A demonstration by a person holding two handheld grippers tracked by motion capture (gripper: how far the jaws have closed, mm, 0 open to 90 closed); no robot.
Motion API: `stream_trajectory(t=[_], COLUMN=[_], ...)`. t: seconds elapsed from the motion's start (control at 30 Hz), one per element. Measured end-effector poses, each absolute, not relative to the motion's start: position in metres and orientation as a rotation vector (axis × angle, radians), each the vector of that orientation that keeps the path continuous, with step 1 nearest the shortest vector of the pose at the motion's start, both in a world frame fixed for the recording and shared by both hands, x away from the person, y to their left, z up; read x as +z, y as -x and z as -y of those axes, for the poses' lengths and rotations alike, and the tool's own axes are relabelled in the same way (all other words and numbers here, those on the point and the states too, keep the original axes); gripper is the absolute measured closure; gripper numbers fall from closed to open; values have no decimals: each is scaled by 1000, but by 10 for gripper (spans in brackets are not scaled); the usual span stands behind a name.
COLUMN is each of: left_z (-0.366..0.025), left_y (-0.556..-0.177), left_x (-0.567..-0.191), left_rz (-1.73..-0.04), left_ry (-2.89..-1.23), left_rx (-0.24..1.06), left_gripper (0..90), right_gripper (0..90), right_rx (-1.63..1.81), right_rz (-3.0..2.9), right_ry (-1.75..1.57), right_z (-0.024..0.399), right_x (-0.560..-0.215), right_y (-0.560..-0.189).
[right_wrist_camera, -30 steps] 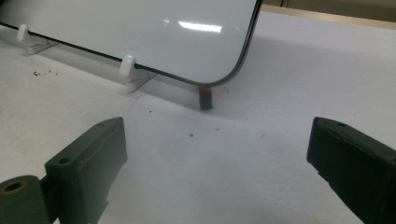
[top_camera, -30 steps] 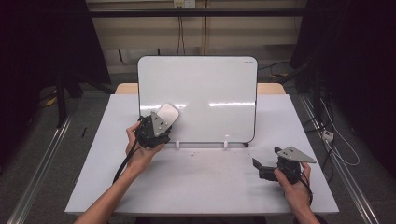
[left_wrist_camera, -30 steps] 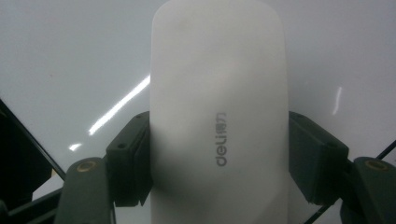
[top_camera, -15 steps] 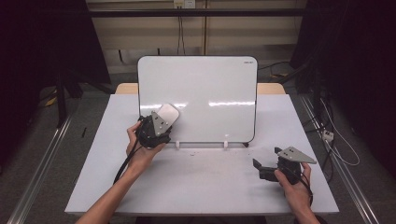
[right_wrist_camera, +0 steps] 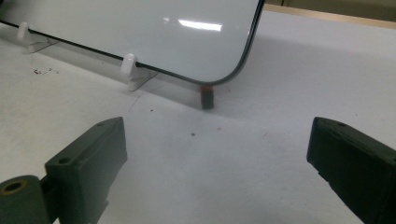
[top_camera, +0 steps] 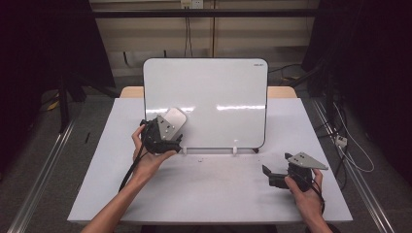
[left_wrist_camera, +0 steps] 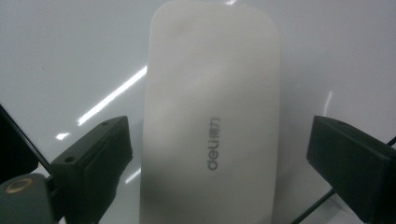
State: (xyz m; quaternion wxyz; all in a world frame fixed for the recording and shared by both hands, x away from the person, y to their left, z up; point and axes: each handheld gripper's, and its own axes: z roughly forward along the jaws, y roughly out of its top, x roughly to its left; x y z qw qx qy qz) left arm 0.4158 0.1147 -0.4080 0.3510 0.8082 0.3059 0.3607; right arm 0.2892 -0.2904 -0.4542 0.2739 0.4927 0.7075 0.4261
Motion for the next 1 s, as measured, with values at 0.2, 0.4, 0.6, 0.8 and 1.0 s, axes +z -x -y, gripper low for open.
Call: stream_trajectory(t=[0.2,0.4,0.6,0.8,1.0], left_z=[-124,-133,-139,-146,-154], left_y=[-418,-419,-416,-409,-403], left_x=[-404,-399,-392,-386,-389], left_rz=[-807,-825,-840,-854,-848], left_ry=[-2063,-2012,-1962,-1931,-1948], left_rx=[845,747,705,676,666], left_gripper=[56,46,46,57,60], right_gripper=[49,49,49,49,49], right_rx=[1148,1148,1146,1146,1143], right_rz=[-1904,-1902,-1899,-1894,-1895], right_ry=[-1324,-1326,-1328,-1333,-1331], right_z=[291,290,291,292,291], right_x=[-454,-454,-454,-454,-454], right_y=[-289,-290,-289,-289,-289])
